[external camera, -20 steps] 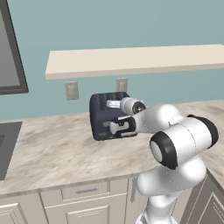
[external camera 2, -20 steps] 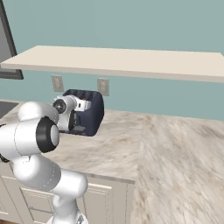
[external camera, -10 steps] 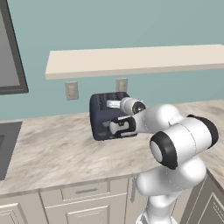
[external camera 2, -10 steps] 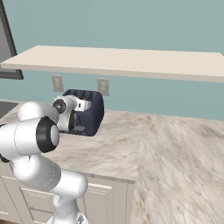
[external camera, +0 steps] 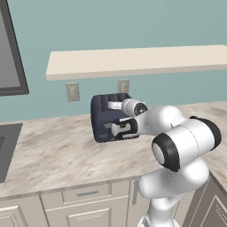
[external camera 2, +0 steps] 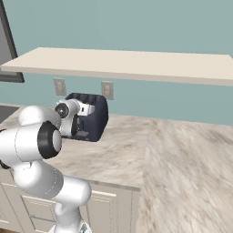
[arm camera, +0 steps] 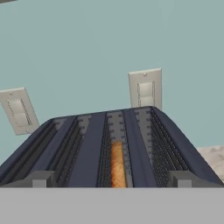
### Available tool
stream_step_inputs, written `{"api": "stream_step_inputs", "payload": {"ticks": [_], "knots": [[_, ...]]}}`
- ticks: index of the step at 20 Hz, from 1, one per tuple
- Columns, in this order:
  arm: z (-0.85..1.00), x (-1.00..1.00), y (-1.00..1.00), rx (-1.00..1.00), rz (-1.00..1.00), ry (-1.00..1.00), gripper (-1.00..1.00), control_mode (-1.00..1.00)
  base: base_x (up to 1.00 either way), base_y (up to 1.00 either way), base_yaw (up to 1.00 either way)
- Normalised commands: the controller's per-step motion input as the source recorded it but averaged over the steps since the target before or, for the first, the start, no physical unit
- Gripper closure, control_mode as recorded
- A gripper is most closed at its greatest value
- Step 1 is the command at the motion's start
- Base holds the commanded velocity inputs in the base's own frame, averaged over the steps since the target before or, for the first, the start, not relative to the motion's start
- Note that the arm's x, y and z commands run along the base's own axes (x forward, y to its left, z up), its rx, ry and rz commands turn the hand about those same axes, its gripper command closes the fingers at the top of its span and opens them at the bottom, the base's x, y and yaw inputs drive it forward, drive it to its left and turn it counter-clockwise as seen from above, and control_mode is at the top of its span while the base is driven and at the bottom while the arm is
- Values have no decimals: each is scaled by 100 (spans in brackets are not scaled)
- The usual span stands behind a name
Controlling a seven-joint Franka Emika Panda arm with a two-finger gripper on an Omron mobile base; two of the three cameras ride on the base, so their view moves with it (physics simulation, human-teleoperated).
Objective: Start the toaster. Once the lever pops up, take the bread to the plate on the dining counter.
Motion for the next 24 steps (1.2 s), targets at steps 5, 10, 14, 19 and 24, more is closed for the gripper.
{"api": "stream_step_inputs", "payload": {"ticks": [5, 10, 14, 19, 24], "knots": [[0, 0, 0, 0, 0, 0, -100, -100, 0, 0, 0], [0, 0, 0, 0, 0, 0, -100, -100, 0, 0, 0], [0, 0, 0, 0, 0, 0, -100, -100, 0, 0, 0], [0, 0, 0, 0, 0, 0, -100, -100, 0, 0, 0], [0, 0, 0, 0, 0, 0, -100, -100, 0, 0, 0]]}}
